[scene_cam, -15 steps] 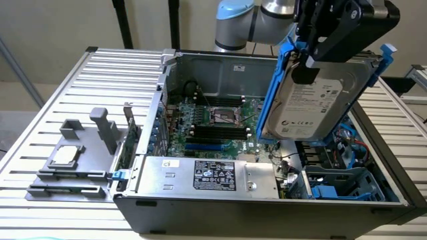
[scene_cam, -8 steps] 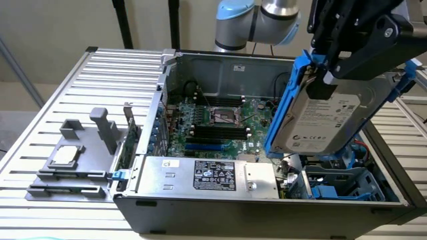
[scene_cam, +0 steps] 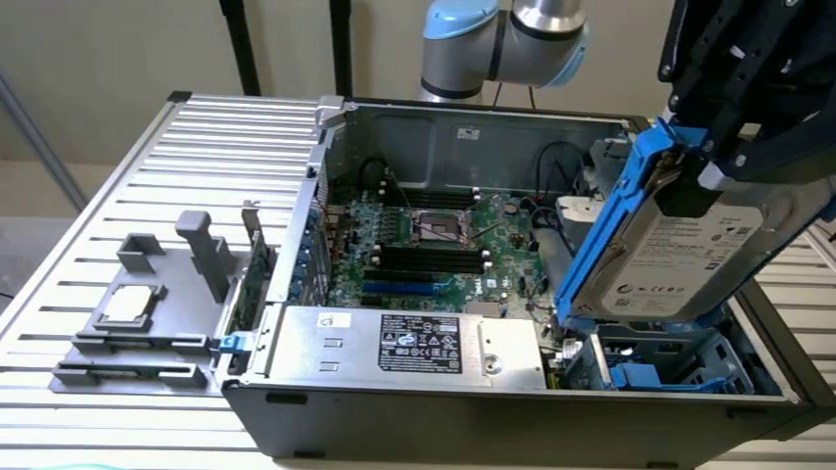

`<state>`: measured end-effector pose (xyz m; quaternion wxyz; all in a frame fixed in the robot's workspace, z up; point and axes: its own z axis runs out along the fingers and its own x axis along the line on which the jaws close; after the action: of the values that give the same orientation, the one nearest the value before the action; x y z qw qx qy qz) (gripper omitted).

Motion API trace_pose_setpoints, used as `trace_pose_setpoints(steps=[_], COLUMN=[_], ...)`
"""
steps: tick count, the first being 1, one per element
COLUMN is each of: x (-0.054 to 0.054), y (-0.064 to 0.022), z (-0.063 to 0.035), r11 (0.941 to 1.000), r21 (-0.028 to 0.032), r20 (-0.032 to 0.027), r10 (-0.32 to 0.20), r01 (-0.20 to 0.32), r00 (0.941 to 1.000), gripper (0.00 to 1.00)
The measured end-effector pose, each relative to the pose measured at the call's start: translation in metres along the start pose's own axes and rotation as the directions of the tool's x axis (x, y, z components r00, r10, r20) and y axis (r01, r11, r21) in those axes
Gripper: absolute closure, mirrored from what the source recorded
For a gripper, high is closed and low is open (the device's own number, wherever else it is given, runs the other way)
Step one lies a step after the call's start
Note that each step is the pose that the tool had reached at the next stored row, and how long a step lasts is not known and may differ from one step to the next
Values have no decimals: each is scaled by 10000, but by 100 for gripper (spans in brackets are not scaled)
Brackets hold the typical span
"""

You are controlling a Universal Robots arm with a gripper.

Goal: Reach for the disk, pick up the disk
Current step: 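Pick up the disk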

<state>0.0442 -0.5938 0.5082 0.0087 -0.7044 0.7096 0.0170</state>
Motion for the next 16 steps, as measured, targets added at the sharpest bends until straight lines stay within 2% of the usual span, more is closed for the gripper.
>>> trace_pose_setpoints(steps=[10, 13, 16], x=[46, 50, 51], y=[-454, -592, -630], z=[5, 18, 48], r11=[10000, 10000, 10000], r21=[-1, -1, -2], r20=[147, 233, 316], r10=[-3, -4, -5], r01=[3, 4, 5], r00=[9999, 9997, 9995], gripper=[67, 67, 67])
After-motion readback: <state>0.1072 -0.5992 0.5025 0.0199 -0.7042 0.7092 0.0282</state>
